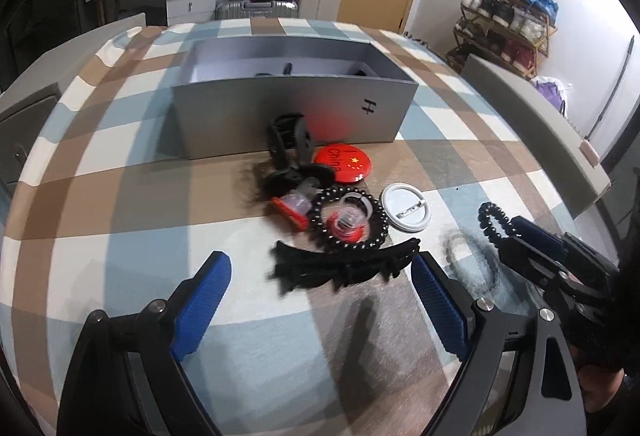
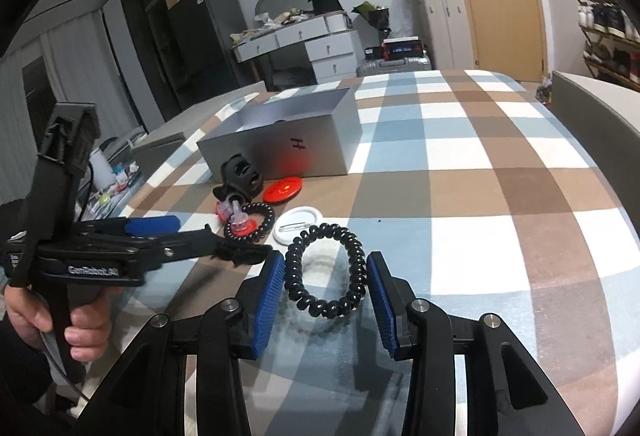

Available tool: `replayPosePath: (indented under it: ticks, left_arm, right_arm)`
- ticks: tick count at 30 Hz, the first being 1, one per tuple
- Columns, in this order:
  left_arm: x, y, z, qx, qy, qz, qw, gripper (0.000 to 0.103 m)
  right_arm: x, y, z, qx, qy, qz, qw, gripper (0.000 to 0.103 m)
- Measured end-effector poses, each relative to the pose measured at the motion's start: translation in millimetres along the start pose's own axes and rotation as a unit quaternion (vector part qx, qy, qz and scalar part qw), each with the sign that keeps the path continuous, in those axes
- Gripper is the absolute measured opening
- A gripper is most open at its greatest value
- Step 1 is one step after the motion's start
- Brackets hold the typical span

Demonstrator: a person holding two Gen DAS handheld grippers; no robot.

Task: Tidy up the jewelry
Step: 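Grasp the black claw clip with the left tool while the right tool grasps the coiled hair tie, then carry the claw clip and hair tie into the grey box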

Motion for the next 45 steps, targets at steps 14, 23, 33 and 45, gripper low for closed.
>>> replayPosePath:
  ticks: [14,23,33,45]
  left_arm:
    - [19,-1,-20,0.026,-0.052,0.017,0.9982,0.089]
    - [16,3,-20,0.046,-0.051,0.015,0.9975,0.088]
    - [4,8,-16,0.028,-0.026,0.004,0.9993,0.088]
    - [-31,-3,-3,0.017,-0.038,-0.057,0.9975,0.088]
  right_arm:
    - [-4,1,-6,0.009,-0.022,-0.007,1.0,0.041]
    - [-6,1,-6,0.006,-0.02,-0.009,1.0,0.041]
    - [-10,-2,-3,0.001,-0.017,-0.015,1.0,0.042]
    - [-13,-14,12,0.002,-0.036,-0.018,0.999,0.042]
Point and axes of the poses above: each gripper's, at about its wrist camera, not at the fingertips, and x roughly the way its jaws point, z to its left, y to its underside, the point moved 2 cm from there along x, roughly the way its jaws point, and after that the axes turned 7 degrees about x, right-handed, at the moved point
